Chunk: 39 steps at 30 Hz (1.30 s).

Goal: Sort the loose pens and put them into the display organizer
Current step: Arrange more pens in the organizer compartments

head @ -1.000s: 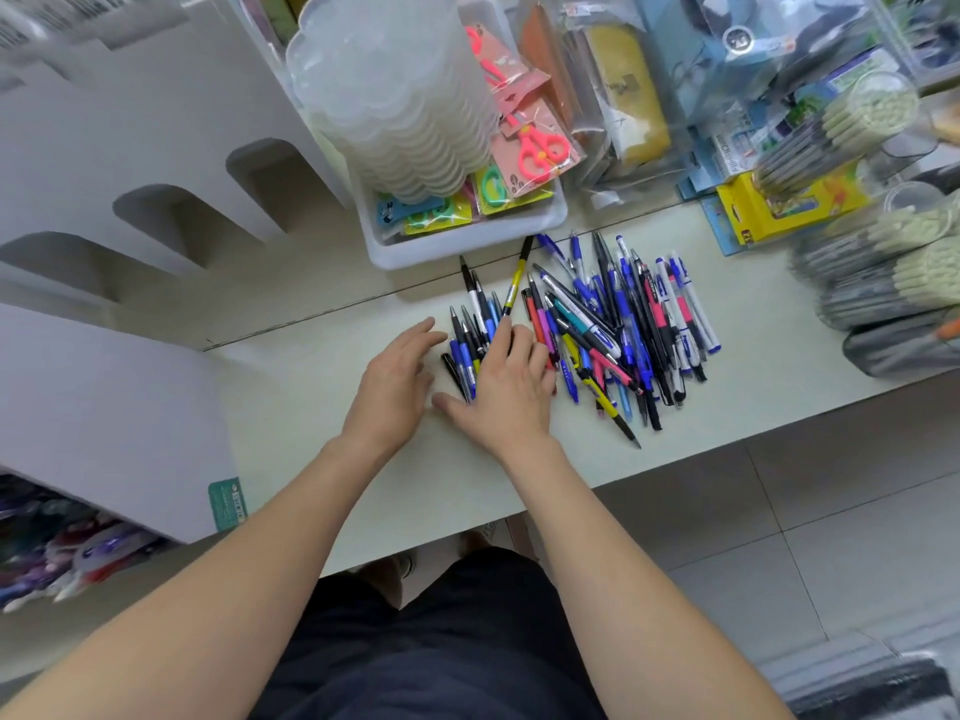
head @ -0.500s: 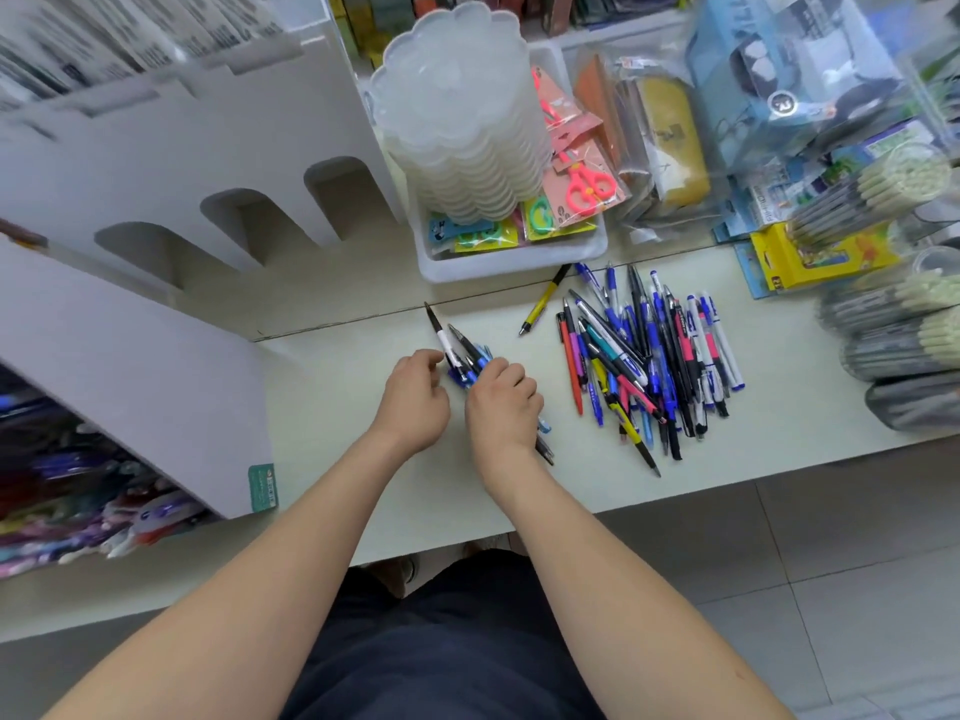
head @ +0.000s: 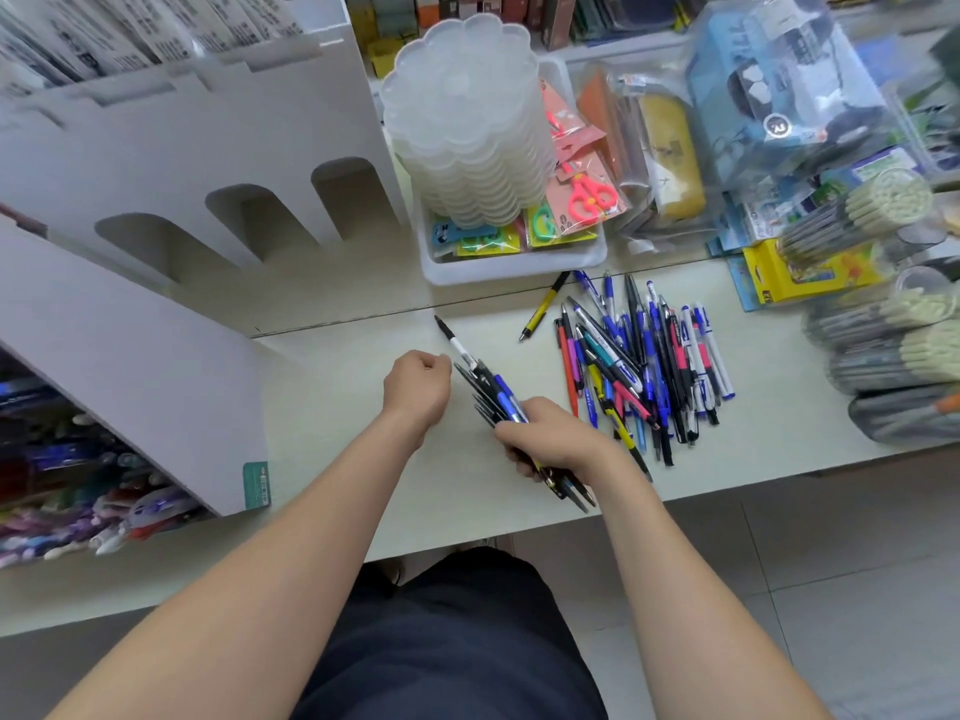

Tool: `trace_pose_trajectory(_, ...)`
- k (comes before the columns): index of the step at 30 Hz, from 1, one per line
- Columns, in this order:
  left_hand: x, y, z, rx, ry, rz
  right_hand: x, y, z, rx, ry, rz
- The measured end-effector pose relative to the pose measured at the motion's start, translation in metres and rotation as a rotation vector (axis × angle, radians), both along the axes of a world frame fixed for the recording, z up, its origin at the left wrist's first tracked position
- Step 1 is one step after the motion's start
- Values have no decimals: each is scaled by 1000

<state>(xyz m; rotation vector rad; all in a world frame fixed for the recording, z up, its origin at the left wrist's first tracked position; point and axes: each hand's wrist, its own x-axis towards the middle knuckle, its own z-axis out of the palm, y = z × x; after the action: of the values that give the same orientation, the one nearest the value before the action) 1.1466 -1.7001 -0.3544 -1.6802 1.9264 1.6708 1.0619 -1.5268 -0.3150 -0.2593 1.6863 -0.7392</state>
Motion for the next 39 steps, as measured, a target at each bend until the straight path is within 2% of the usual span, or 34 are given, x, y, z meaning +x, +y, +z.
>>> trace_pose_trajectory(5,-29,4,0,-279,-171,-182,2,10,0,-140,-82,-239)
trace_pose_trajectory(10,-58,10,8,-398,-338,-260,-1,18,-8,-158,-31,-276)
trace_pose_trajectory(12,-64,10,8,-406,-343,-249,0,17,-6,-203,81,-369)
trace_pose_trajectory(16,-56,11,4,-366,-264,-250,2,6,-15,-266,457,-633)
trace_pose_trajectory(20,-32,16,11,-295,-19,-261,2,-19,-16,-362,683,-838)
trace_pose_trajectory(24,-12,17,18,-266,178,-236,1,-35,-18,-507,865,-813)
trace_pose_trajectory(29,1,18,19,-234,198,-211,12,-29,-35,-551,945,-722)
trace_pose_trajectory(36,13,22,9,-235,229,-240,26,-17,-58,-447,950,-585)
trace_pose_trajectory(39,15,26,22,-144,271,-250,26,-24,-42,-413,776,-619)
